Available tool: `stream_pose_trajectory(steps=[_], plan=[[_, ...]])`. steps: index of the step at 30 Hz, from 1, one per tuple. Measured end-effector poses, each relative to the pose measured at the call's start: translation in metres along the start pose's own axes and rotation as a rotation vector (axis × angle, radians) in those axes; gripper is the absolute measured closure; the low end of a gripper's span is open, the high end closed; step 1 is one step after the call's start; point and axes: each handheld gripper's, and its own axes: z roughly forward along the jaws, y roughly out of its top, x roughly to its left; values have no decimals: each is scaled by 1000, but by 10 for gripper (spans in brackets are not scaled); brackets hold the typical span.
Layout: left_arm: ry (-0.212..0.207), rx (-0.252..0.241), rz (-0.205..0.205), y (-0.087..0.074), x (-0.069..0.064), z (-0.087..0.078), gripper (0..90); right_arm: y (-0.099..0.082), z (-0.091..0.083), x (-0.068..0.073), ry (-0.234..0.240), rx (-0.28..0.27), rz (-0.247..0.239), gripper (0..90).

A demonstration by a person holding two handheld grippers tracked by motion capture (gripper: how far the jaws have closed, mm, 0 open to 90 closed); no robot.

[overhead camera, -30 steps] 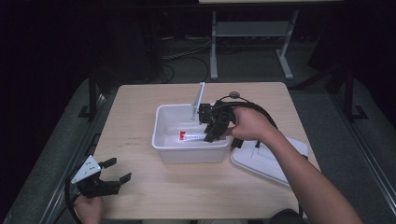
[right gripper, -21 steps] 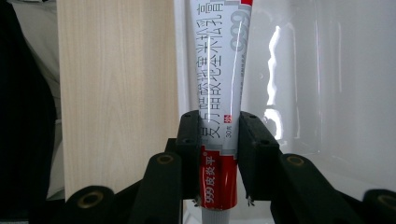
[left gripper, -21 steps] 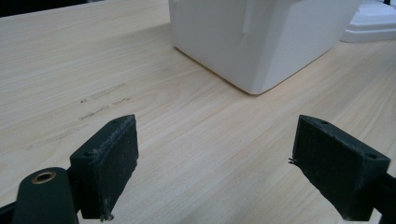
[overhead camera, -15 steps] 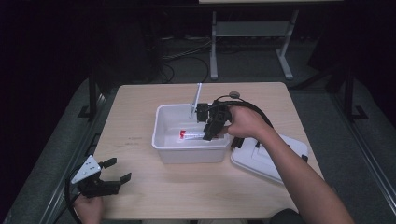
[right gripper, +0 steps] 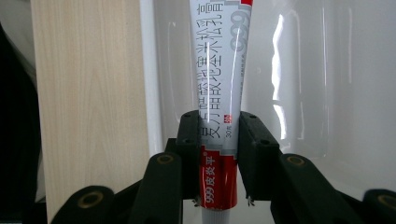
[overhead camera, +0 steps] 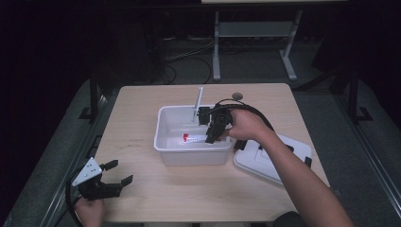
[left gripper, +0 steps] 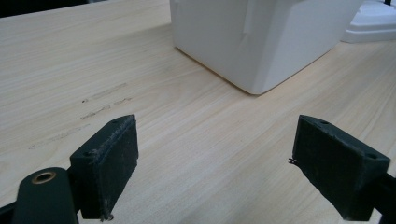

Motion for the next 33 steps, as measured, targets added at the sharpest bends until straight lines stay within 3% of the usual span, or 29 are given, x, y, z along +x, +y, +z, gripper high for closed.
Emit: stream_pose_trajectory(steps=[33], plan=[[1, -3, -3, -1, 1, -1, 135, -2, 32, -10, 38, 29, 15, 711]])
